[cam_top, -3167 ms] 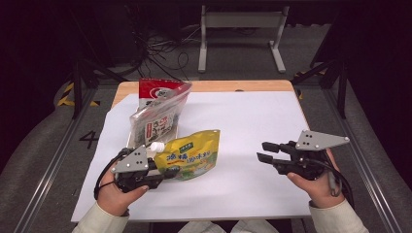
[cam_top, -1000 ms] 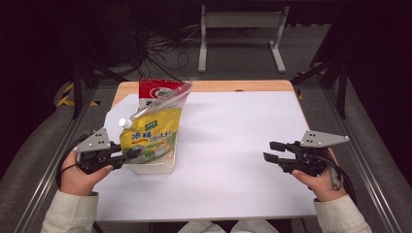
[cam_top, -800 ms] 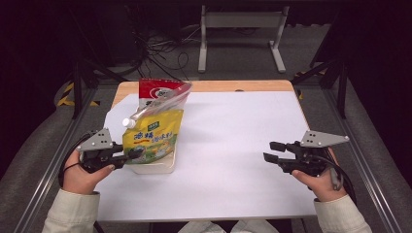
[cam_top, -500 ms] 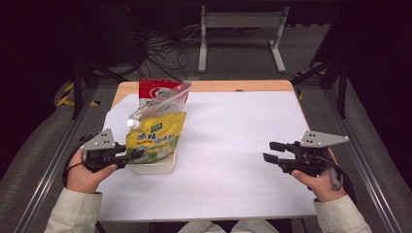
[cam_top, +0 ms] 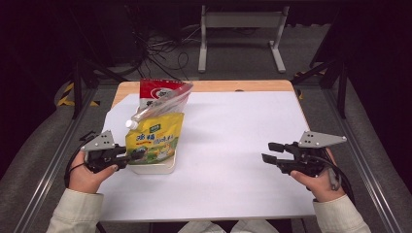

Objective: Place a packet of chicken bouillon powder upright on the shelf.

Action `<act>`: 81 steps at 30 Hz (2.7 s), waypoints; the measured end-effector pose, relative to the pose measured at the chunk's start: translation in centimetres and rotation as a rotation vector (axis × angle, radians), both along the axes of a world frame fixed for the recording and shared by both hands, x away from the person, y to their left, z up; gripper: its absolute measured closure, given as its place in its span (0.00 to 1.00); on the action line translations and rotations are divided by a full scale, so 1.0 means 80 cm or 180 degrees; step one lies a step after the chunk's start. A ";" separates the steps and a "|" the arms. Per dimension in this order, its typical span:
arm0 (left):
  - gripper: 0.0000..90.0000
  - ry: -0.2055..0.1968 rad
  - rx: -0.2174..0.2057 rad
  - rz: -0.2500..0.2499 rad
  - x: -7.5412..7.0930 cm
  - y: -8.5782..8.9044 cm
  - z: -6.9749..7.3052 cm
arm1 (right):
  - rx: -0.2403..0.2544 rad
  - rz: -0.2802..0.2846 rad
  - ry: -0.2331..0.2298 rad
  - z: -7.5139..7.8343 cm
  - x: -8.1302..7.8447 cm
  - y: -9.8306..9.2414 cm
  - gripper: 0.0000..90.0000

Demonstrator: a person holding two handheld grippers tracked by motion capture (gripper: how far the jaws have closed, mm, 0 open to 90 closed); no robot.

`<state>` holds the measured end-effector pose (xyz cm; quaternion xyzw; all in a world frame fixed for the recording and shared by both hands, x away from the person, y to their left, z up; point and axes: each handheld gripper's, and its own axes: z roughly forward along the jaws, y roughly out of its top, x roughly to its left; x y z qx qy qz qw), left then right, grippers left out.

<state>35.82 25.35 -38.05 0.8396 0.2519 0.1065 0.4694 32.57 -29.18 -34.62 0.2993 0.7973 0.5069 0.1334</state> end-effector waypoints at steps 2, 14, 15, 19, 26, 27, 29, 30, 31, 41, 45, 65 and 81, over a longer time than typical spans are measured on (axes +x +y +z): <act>0.84 0.0104 0.0147 0.0052 0.001 -0.004 -0.004 | 0.0001 0.0001 -0.0001 0.000 0.000 0.000 0.56; 0.85 0.0484 0.0424 0.0271 0.006 -0.011 -0.010 | -0.0004 0.0004 0.0018 -0.002 0.000 0.001 0.56; 0.85 0.0545 0.0469 0.0288 0.005 -0.013 -0.010 | -0.0009 0.0006 0.0020 -0.002 0.000 0.001 0.56; 0.85 0.0565 0.0610 0.0384 0.006 -0.016 -0.011 | -0.0008 0.0008 0.0020 -0.002 0.000 0.002 0.55; 0.84 0.0565 0.0582 0.0370 0.007 -0.014 -0.013 | -0.0008 0.0014 0.0030 -0.003 0.001 0.002 0.55; 0.84 0.0544 0.0562 0.0373 0.007 -0.014 -0.014 | -0.0012 0.0008 0.0032 -0.003 0.001 0.002 0.55; 0.84 0.0511 0.0542 0.0361 0.006 -0.013 -0.014 | -0.0007 0.0014 0.0042 -0.004 0.002 0.002 0.55; 0.83 0.0518 0.0524 0.0363 0.006 -0.013 -0.015 | -0.0012 0.0009 0.0042 -0.004 0.002 0.003 0.55; 0.82 0.0466 0.0513 0.0399 0.005 -0.012 -0.014 | -0.0013 0.0009 0.0041 -0.004 0.002 0.003 0.55; 0.35 0.0288 0.0139 0.0587 -0.027 0.003 0.004 | -0.0026 -0.0004 -0.0021 -0.002 0.007 0.005 0.52; 0.30 0.0184 0.0089 0.0693 -0.040 0.009 0.008 | -0.0044 -0.0056 -0.0056 -0.002 0.008 0.000 0.50; 0.21 -0.0092 -0.0108 0.0882 -0.082 0.033 -0.008 | -0.0084 -0.0379 -0.0039 -0.022 -0.001 -0.040 0.39; 0.17 -0.0207 -0.0255 0.0963 -0.086 0.046 -0.045 | -0.0037 -0.0522 -0.0163 -0.046 -0.008 -0.062 0.37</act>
